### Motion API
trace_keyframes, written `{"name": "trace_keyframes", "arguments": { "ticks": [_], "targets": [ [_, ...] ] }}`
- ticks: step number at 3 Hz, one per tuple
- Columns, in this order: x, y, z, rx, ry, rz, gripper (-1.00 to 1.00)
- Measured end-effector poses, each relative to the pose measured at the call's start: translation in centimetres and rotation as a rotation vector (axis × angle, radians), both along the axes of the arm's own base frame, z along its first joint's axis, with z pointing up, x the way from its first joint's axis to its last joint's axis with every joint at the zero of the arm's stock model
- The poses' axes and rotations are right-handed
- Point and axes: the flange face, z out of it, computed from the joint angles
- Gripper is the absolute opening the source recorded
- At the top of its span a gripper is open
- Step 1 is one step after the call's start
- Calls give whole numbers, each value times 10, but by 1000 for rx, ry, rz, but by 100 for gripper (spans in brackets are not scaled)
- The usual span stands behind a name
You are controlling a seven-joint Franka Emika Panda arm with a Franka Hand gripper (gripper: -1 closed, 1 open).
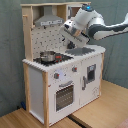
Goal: Play with the kitchen
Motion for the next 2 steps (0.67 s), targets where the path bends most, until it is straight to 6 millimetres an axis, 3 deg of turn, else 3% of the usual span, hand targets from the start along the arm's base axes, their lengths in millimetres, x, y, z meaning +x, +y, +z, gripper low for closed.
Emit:
{"name": "trace_keyframes", "arguments": {
  "ticks": [2],
  "targets": [
    [25, -26, -14, -78, 89, 47, 100]
  ]
}}
